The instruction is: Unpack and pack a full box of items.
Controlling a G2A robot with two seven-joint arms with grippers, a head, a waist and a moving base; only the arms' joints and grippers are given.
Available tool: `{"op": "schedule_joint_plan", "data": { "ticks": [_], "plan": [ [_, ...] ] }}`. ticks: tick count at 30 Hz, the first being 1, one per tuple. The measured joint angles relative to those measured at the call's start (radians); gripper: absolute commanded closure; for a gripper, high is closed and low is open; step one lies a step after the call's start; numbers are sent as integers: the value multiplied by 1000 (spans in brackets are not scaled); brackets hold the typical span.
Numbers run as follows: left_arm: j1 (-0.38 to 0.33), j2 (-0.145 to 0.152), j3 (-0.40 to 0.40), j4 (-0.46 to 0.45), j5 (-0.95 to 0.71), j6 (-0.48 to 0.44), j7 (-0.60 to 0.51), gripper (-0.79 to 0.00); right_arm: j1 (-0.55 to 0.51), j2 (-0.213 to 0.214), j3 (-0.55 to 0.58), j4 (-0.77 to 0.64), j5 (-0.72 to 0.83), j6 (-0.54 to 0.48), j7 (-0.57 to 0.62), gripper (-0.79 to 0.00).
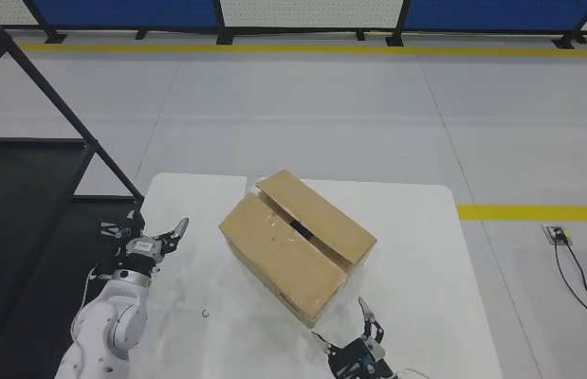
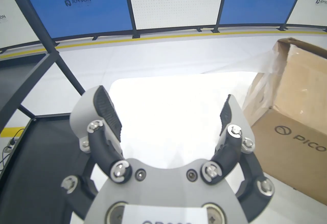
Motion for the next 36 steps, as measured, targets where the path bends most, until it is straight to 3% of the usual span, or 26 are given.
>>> {"op": "schedule_joint_plan", "data": {
  "ticks": [7, 18, 36],
  "plan": [
    [-70, -1, 39, 85, 42, -21, 3, -785, 42, -27, -89, 77, -1, 146, -63, -785],
    [-119, -3, 83, 147, 75, -38, 5, -785, 144, -58, -118, 150, 26, 221, 3, -785],
    [-151, -13, 193, 149, 143, -68, -7, -785, 77, -54, 35, 132, 146, 222, -69, -785]
  ]
}}
